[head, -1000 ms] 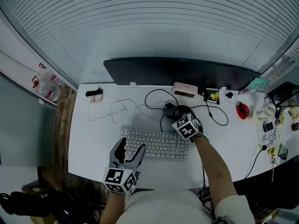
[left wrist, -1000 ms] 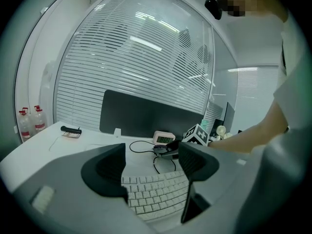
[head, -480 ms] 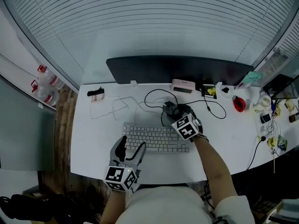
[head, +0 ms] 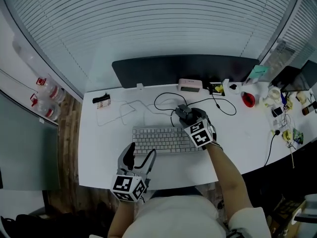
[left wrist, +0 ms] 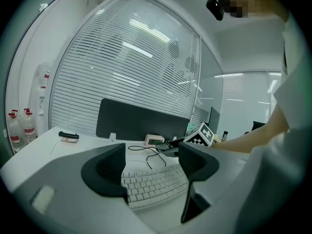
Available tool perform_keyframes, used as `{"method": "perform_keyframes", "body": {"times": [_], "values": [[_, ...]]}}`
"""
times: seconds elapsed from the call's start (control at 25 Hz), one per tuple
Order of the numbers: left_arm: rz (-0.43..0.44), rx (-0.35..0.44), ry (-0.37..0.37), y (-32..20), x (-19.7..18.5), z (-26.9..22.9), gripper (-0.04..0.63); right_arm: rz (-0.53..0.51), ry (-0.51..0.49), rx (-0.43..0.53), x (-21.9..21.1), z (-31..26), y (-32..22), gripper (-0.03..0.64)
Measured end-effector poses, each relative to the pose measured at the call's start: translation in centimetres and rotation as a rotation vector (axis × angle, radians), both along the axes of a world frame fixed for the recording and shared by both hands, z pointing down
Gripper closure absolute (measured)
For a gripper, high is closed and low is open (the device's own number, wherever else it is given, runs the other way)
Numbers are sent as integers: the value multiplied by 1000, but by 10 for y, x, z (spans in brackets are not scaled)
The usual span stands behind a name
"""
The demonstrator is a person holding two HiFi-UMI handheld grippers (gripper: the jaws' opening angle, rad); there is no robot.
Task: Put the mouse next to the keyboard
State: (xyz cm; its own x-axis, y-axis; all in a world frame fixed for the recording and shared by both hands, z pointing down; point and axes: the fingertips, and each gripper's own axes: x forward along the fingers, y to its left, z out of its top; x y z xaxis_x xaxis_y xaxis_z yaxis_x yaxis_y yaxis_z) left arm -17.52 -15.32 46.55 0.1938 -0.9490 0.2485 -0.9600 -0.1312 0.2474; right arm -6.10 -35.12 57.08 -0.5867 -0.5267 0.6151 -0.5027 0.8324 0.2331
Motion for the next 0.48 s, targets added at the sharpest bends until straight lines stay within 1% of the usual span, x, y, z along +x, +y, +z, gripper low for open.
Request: {"method": "perform_keyframes", "body": {"times": [0.24,0.48], "values": [[56,14,9,14,-1,-3,265,128,-34,14,23,-10,13,330],[98,19,25,19,1,-2,265,270,-53,26,62,-14,17,330]]}}
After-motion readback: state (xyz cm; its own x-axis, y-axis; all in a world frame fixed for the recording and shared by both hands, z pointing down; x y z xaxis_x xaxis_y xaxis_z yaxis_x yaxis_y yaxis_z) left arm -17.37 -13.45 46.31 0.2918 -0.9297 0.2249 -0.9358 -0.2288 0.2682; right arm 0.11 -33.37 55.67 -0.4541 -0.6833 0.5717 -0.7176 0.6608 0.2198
